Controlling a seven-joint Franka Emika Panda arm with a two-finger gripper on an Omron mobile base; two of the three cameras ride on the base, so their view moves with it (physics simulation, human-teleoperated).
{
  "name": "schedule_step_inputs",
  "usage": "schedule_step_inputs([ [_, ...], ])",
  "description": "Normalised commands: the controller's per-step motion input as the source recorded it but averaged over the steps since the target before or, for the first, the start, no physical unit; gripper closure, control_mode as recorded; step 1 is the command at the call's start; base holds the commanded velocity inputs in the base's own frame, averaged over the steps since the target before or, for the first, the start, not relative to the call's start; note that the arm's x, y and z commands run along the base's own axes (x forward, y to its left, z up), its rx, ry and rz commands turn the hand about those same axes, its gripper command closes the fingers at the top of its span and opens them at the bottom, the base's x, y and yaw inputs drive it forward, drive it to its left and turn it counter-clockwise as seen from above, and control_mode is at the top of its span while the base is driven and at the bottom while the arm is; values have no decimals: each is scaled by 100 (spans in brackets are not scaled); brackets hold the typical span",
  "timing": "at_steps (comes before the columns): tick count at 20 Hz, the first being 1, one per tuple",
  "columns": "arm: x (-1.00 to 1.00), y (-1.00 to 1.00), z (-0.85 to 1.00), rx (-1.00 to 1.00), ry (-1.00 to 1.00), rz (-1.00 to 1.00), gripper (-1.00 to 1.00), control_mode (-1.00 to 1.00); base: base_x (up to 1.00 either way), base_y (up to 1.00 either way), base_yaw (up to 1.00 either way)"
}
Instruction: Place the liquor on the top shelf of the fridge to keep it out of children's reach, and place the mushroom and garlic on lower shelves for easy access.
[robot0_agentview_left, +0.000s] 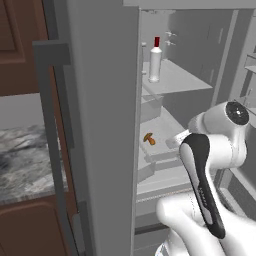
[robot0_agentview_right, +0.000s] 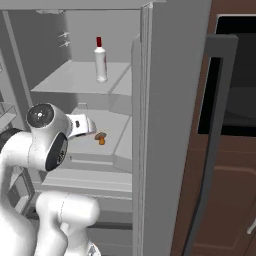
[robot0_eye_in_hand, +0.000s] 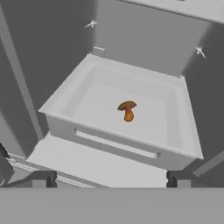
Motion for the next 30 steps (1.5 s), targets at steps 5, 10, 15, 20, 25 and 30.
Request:
schedule_step_inputs([
  [5,-74,-13,78,0,2,-2,-100,-100,0,0,0],
  [10,-28,-4,17,0,0,0,-100,100,-59,-1,1],
  [15,0,0,0,0,0,0,-100,100,-100,0,28],
  [20,0,0,0,0,0,0,-100,100,-88,36,69],
  [25,0,0,0,0,0,0,-100,100,-12,74,62],
  [30,0,0,0,0,0,0,-100,100,35,84,7],
])
